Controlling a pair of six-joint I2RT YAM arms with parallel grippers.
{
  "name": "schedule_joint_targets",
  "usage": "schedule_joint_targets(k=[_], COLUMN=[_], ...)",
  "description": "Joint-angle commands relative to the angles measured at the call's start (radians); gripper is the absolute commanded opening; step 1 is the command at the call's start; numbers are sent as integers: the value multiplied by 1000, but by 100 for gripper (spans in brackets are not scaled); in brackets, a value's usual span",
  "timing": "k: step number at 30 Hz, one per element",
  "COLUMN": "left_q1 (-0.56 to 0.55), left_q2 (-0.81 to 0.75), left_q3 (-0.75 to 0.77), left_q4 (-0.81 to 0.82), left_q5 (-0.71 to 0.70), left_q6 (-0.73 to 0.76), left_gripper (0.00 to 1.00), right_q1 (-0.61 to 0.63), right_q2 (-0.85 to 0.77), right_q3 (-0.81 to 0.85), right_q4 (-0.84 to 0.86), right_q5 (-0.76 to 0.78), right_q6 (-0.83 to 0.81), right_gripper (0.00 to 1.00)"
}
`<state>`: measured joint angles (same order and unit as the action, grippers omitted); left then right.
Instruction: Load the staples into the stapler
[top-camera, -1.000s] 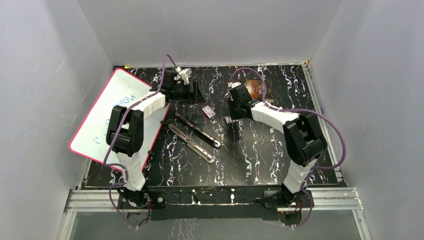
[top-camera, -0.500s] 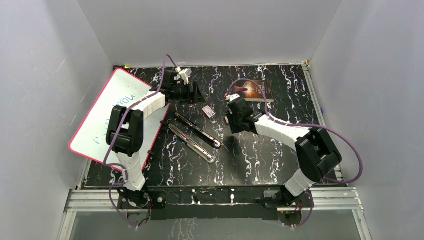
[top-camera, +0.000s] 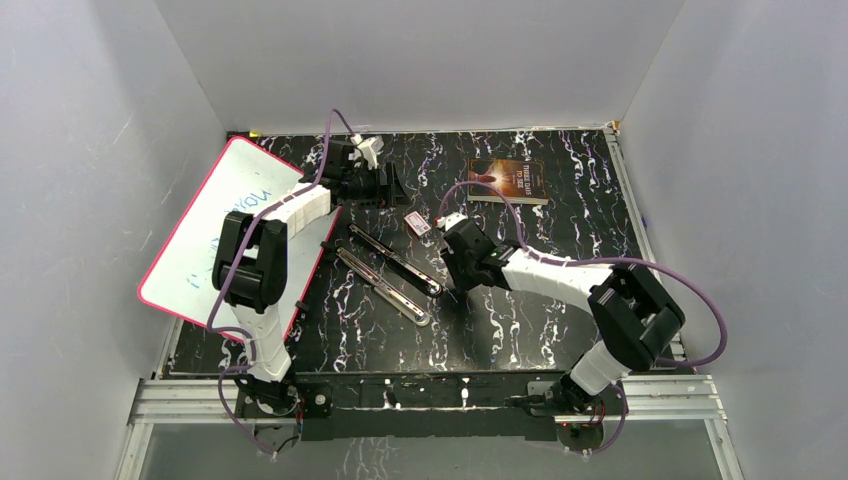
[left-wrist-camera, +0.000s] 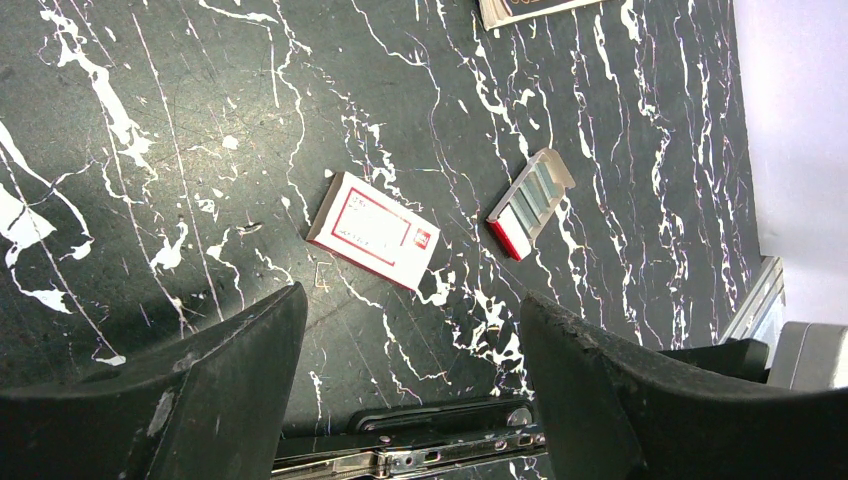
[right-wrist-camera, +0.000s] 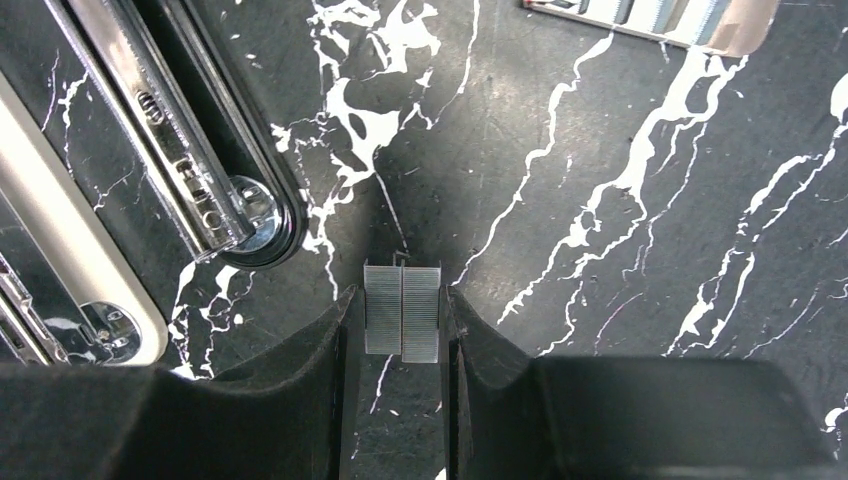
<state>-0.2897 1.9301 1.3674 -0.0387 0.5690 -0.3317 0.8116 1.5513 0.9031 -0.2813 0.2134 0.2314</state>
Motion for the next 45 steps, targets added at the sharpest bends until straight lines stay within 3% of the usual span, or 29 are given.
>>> schedule_joint_targets(k=[1,19,29,45], left_q1=[6,7,6,9], left_q2=[-63,-59,-62,-66], left_q3=[4,2,1,-1], left_q4=[-4,8,10,11], left_q5=[30,60,59,52], left_q6=[14,6,3,3], left_gripper=[76,77,77,77], right_q1=[27,69,69,46], right_q2=[13,91,97,-101], right_q3=[0,-24,-33,0], right_q4=[45,56,61,114], right_q5=[11,22,25,74], right_q6=[-15,-14,-12,13], right_gripper=[37,41,50,55])
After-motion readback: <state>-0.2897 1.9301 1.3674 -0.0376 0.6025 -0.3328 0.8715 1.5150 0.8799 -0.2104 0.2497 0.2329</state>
